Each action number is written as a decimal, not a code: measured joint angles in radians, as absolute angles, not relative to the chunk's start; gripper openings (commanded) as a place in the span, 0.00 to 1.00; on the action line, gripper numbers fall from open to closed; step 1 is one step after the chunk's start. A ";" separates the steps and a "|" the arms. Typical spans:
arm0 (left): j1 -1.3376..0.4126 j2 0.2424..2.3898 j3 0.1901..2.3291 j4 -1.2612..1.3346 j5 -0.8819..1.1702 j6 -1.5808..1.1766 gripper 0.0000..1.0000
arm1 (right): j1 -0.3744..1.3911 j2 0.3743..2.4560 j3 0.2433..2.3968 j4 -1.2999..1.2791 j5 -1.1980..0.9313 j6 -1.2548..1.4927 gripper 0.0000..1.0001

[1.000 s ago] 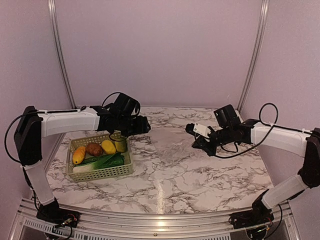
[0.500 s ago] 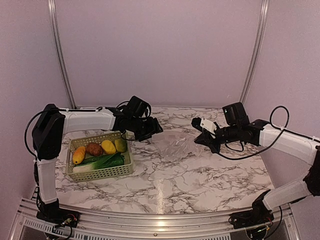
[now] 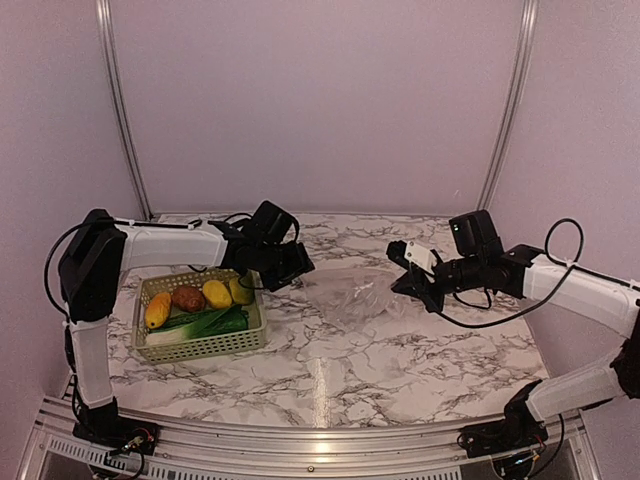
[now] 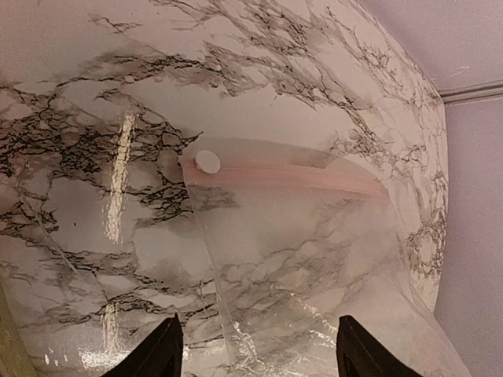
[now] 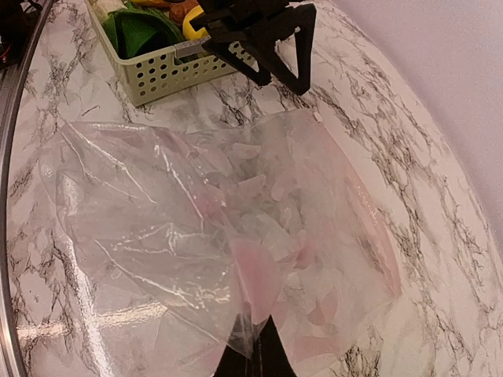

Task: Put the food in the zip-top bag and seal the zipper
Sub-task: Pass from the right arm to the left

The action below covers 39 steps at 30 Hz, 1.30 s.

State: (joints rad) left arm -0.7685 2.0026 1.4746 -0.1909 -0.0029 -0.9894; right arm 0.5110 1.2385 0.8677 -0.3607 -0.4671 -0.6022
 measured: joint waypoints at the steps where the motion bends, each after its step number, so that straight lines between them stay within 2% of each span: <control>1: -0.771 1.996 1.462 -0.192 -0.006 -1.003 0.69 | 0.511 1.238 0.865 -0.361 -0.468 -0.602 0.00; 11: -0.791 2.056 1.470 -0.178 0.017 -1.104 0.69 | 0.511 1.207 0.861 -0.361 -0.493 -0.593 0.00; 16: -0.792 2.101 1.499 -0.138 0.054 -1.159 0.62 | 0.511 1.190 0.859 -0.363 -0.509 -0.590 0.00; 25: -0.783 2.141 1.514 0.007 0.085 -1.199 0.14 | 0.511 1.187 0.833 -0.370 -0.536 -0.591 0.00; 27: -0.781 2.141 1.512 0.054 0.072 -1.186 0.08 | 0.511 1.187 0.833 -0.371 -0.537 -0.591 0.00; 28: -0.780 2.141 1.511 0.080 0.066 -1.165 0.04 | 0.511 1.187 0.831 -0.370 -0.536 -0.591 0.05; 30: -0.777 2.136 1.505 0.126 0.059 -1.110 0.00 | 0.511 1.185 0.820 -0.361 -0.531 -0.587 0.21; 34: -0.777 2.072 1.445 0.210 0.067 -0.952 0.00 | 0.509 1.191 0.790 -0.368 -0.525 -0.577 0.45; 36: -0.777 1.993 1.383 0.244 0.071 -0.841 0.00 | 0.508 1.207 0.815 -0.421 -0.540 -0.585 0.51; 39: -0.777 1.878 1.339 0.268 0.088 -0.670 0.00 | 0.499 1.235 0.917 -0.538 -0.585 -0.611 0.54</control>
State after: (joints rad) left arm -0.7769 1.8778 1.3392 0.2680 0.0879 -0.6697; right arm 0.4988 1.2354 0.9173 -0.5381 -0.5850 -0.6113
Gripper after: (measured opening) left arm 0.013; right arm 0.518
